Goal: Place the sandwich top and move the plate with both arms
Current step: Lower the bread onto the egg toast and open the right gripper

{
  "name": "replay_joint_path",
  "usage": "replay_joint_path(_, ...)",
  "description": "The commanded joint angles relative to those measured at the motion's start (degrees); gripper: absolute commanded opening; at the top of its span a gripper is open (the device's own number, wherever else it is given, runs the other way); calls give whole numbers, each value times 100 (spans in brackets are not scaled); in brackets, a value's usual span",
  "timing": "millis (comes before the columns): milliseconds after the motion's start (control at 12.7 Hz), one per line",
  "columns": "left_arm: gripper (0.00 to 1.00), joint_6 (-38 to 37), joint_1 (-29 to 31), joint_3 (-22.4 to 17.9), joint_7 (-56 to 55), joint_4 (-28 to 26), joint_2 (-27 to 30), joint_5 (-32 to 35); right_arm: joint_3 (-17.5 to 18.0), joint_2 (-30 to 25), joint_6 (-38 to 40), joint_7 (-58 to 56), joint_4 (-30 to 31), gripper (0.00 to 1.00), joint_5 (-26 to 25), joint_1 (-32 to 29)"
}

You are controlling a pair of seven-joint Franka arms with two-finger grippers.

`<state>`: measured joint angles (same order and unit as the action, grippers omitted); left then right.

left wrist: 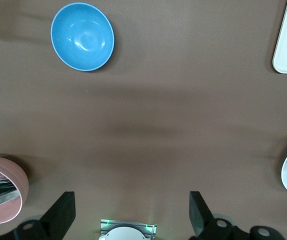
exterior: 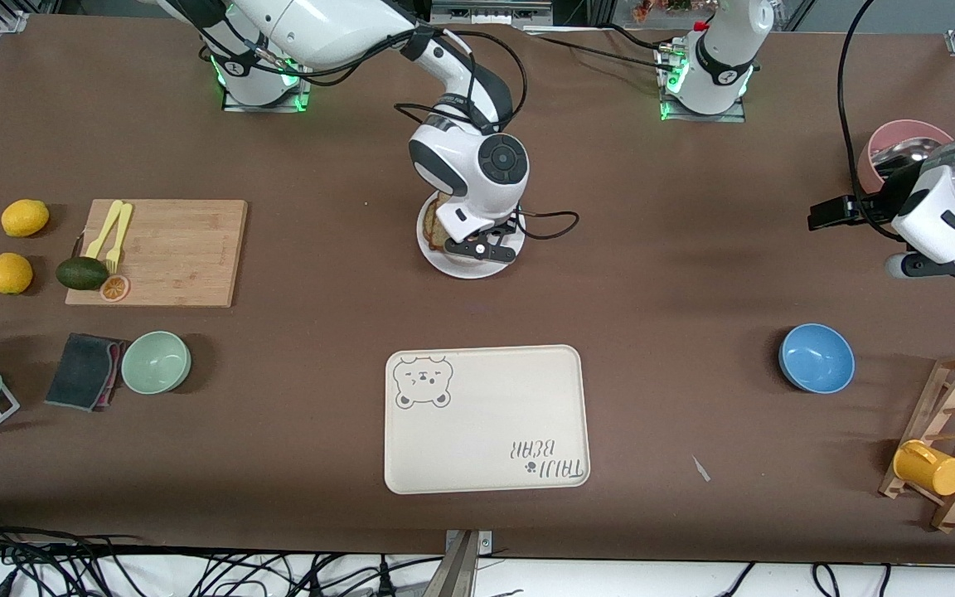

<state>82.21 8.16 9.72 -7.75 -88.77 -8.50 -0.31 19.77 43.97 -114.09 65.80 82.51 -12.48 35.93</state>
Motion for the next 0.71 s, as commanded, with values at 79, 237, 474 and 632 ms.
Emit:
replay_joint_path(79, 100, -56, 1, 48, -15, 132, -56, 75, -8, -2, 54, 440, -227, 53, -35, 63)
replay_joint_path(237, 100, -74, -17, 65, 45, 149, -38, 84, -17, -2, -121, 697, -227, 99, -192, 89)
replay_joint_path(474, 100, -74, -43, 74, 37, 149, -38, 92, -61, -352, -79, 609, -218, 100, -334, -225)
replay_joint_path(632, 100, -74, -60, 74, -25, 149, -47, 101, -61, -642, -70, 391, -209, 100, -360, -577)
